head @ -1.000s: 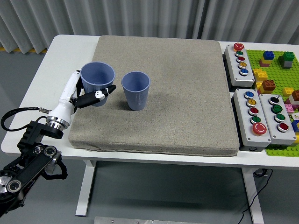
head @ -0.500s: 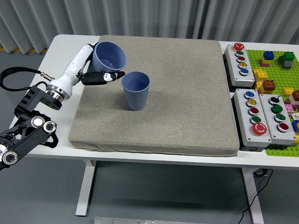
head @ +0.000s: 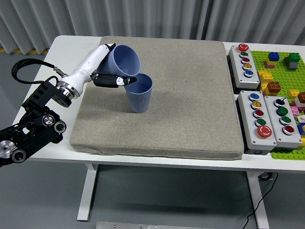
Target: Pick cup pour cup place
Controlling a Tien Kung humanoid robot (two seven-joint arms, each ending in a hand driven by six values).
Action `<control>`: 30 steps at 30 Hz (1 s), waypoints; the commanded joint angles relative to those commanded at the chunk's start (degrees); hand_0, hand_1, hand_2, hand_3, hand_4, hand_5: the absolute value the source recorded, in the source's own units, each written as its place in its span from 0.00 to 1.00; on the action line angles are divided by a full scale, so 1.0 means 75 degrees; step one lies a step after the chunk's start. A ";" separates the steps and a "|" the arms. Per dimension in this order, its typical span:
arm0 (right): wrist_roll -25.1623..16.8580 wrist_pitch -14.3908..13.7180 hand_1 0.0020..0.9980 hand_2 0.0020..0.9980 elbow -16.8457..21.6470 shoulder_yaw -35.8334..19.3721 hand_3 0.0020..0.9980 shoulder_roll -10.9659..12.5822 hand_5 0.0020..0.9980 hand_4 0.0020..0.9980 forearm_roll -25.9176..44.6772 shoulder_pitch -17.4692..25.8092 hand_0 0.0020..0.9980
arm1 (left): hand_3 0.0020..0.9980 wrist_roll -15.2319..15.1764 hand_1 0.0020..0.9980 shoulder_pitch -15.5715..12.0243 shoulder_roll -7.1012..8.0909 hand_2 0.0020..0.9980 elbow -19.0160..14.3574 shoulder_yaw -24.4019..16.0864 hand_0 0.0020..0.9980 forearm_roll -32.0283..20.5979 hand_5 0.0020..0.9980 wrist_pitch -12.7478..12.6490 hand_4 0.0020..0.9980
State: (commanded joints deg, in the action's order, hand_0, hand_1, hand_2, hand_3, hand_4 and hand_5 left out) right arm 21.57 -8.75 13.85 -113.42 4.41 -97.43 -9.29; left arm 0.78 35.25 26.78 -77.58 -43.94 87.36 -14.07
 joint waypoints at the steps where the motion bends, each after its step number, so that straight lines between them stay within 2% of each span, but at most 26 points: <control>1: 0.0000 0.0000 0.60 0.51 0.0000 0.0001 0.58 0.0003 0.00 0.00 0.0005 -0.0003 0.64 | 0.51 0.0035 0.48 0.0061 0.0017 0.50 0.0032 0.0052 0.46 0.0137 0.19 0.0020 0.80; 8: -0.0004 -0.0006 0.60 0.51 -0.0002 0.0021 0.58 0.0010 0.00 0.00 0.0040 -0.0026 0.64 | 0.51 0.0343 0.48 0.0310 0.0073 0.50 0.0071 0.0269 0.46 0.0540 0.19 -0.0025 0.80; 14: -0.0005 -0.0013 0.60 0.51 -0.0002 0.0037 0.58 0.0014 0.00 0.00 0.0067 -0.0035 0.64 | 0.51 0.0592 0.48 0.0505 0.0088 0.50 0.0001 0.0441 0.46 0.1195 0.18 0.0075 0.80; 30: 0.0006 -0.0004 0.60 0.51 0.0001 0.0013 0.58 0.0015 0.00 0.00 0.0011 -0.0016 0.64 | 0.51 0.0837 0.47 0.0702 0.0163 0.50 0.0100 0.0662 0.46 0.2626 0.19 0.0385 0.78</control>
State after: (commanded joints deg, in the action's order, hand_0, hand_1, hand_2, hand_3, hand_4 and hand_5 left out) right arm 21.61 -8.78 13.86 -113.32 4.52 -97.35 -9.41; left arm 7.06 40.52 28.00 -76.83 -38.97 107.06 -11.18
